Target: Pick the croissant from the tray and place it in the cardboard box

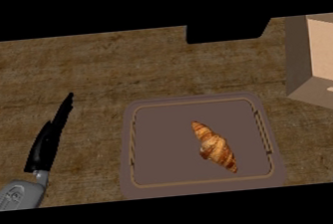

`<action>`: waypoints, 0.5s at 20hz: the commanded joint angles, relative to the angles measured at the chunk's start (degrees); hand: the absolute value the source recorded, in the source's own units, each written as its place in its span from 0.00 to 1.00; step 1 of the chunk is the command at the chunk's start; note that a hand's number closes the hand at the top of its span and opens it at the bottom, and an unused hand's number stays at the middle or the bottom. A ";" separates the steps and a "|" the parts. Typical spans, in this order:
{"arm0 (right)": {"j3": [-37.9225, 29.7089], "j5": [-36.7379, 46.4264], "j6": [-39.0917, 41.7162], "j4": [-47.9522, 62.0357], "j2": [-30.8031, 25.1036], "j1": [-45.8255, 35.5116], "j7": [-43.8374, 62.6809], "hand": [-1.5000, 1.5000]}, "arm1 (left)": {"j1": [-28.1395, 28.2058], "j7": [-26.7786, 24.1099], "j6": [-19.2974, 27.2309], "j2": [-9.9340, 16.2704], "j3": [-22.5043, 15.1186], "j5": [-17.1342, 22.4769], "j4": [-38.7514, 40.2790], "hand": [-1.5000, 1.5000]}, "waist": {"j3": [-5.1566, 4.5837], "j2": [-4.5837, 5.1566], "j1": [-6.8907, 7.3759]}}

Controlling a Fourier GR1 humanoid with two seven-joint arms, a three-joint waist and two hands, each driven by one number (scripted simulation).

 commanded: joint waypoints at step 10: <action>13.00 26.43 9.44 -2.76 9.68 -10.38 29.59 0.00 | -0.47 1.66 -1.22 -3.67 2.06 -3.96 -0.50 0.50 | 0.09 -0.03 0.59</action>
